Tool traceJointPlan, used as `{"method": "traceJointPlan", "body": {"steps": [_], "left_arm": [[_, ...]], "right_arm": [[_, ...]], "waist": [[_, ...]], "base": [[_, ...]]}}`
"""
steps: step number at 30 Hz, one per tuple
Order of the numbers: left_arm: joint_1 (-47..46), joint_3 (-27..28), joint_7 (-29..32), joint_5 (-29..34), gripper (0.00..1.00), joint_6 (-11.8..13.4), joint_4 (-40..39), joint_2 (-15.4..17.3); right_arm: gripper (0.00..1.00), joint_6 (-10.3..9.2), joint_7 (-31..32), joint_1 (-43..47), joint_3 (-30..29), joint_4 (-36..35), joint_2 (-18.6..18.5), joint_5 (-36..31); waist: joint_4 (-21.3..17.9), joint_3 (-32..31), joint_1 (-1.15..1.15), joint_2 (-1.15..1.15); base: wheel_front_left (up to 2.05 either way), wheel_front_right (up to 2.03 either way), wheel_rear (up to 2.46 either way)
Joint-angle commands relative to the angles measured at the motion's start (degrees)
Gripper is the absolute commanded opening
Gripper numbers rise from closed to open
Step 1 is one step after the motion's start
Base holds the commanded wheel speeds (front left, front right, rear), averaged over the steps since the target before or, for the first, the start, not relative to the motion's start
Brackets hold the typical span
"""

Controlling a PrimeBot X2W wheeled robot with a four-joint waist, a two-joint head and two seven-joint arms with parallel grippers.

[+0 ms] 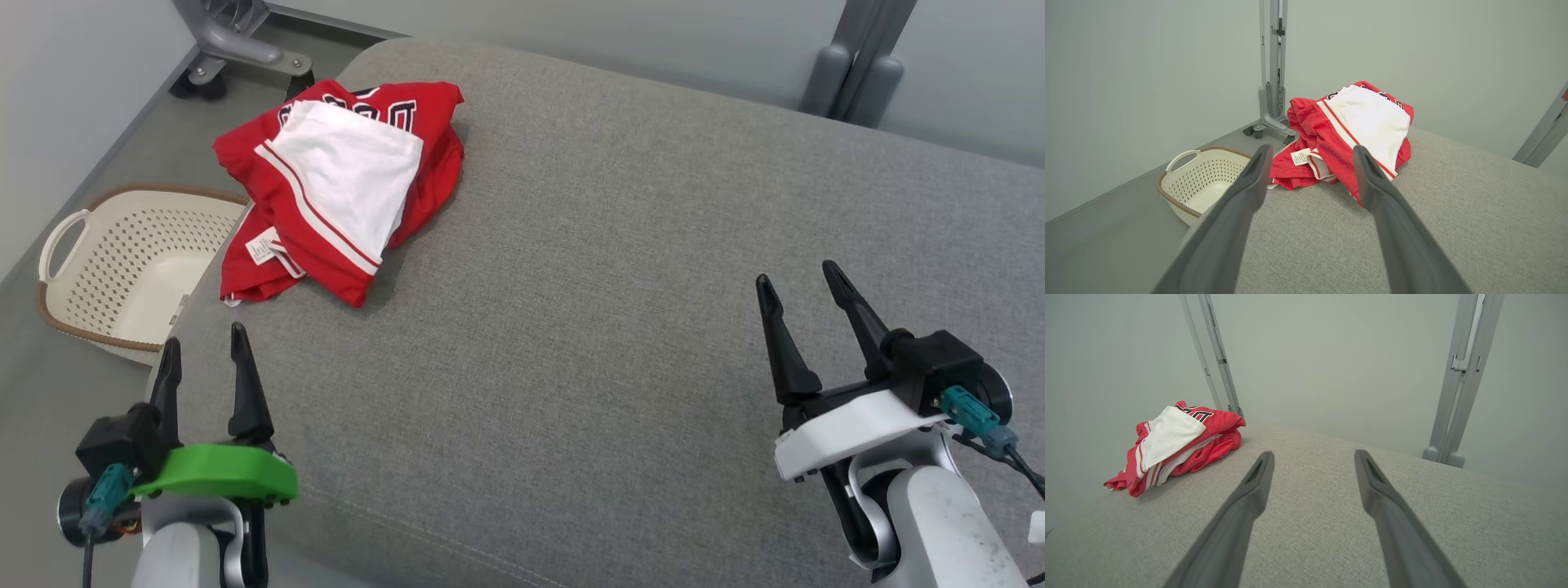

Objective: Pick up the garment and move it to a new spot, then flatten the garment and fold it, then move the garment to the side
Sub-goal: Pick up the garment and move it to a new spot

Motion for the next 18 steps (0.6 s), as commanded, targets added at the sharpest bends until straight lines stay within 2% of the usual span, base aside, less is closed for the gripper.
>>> {"method": "traceJointPlan", "body": {"steps": [1, 8, 12, 18], "left_arm": [[-2.46, -0.41, -0.03, -0.36, 1.00, -0.06, 0.10, 0.13], [-11.38, -2.34, -0.03, -0.68, 1.00, -0.83, 5.28, 0.12], [-18.74, -2.81, -0.01, -0.59, 1.00, -1.58, 14.14, 0.17], [-28.73, -2.37, -0.02, -1.29, 1.00, -2.59, 31.62, 1.74]], "right_arm": [[1.00, -0.02, 0.36, -1.03, -0.01, -0.64, -0.51, -0.59], [1.00, -0.02, 3.12, -4.34, 0.04, -4.47, -2.97, -0.98], [1.00, -0.02, 4.71, -6.63, 0.15, -6.73, -4.82, -1.52], [1.00, -0.02, 5.70, -9.13, 0.32, -8.57, -6.50, -1.23]], "waist": [[-0.43, 1.86, 0.00, 0.00], [-1.97, 9.27, 0.00, 0.00], [-3.35, 14.26, 0.00, 0.00], [-5.61, 19.25, 0.00, 0.00]], "base": [[0.00, 0.00, 0.00], [0.00, 0.00, 0.00], [0.00, 0.00, 0.00], [0.00, 0.00, 0.00]]}}
